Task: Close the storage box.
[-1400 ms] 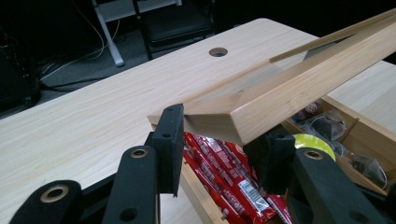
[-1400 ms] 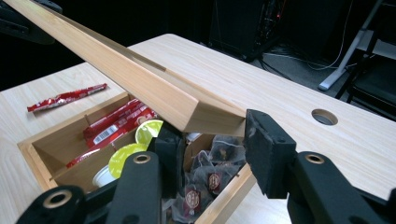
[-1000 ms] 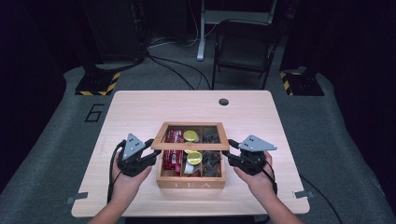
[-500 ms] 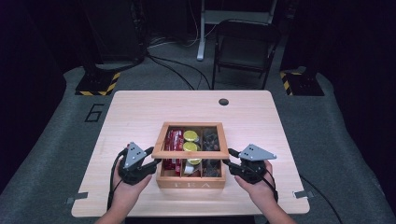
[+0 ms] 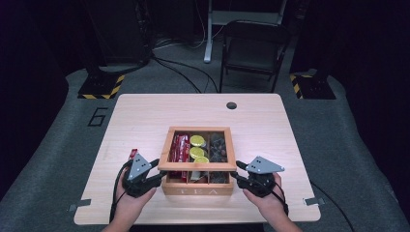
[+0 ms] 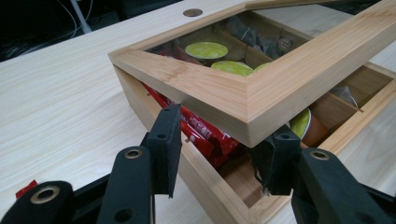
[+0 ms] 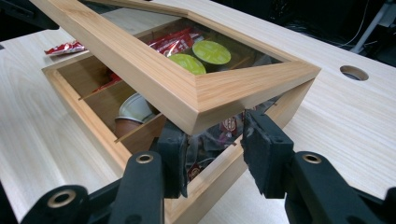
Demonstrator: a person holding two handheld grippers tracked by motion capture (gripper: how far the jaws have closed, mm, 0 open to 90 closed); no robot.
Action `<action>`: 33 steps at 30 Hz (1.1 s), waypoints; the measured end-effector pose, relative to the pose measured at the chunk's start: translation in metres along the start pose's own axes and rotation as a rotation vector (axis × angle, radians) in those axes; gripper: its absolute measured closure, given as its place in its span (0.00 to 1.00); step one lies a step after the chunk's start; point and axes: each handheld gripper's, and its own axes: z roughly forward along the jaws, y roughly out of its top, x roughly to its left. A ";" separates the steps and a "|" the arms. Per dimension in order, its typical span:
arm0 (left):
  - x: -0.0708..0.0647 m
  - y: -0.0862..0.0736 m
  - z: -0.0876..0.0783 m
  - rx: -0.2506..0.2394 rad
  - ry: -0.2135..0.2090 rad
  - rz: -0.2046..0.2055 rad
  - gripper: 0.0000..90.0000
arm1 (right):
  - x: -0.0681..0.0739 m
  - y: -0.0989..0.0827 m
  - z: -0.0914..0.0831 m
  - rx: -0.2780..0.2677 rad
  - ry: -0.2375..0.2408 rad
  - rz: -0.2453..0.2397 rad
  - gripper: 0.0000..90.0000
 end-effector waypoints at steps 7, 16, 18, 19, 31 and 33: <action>-0.002 -0.007 -0.001 0.000 -0.009 -0.005 0.62 | 0.004 -0.004 -0.003 0.002 0.007 -0.007 0.67; -0.002 -0.011 -0.005 0.008 -0.043 -0.012 0.62 | 0.007 -0.009 -0.005 0.003 0.019 0.019 0.67; -0.002 -0.013 -0.006 0.010 -0.052 -0.008 0.62 | 0.007 -0.011 -0.005 0.010 0.025 0.024 0.67; -0.002 -0.014 -0.007 0.010 -0.056 -0.003 0.62 | 0.008 -0.011 -0.005 0.014 0.024 0.028 0.67; -0.005 -0.027 -0.004 0.025 -0.068 -0.007 0.63 | 0.010 -0.019 -0.007 0.067 0.051 0.015 0.70; -0.005 -0.028 -0.003 0.035 -0.071 -0.003 0.63 | 0.010 -0.022 -0.007 0.073 0.062 0.024 0.71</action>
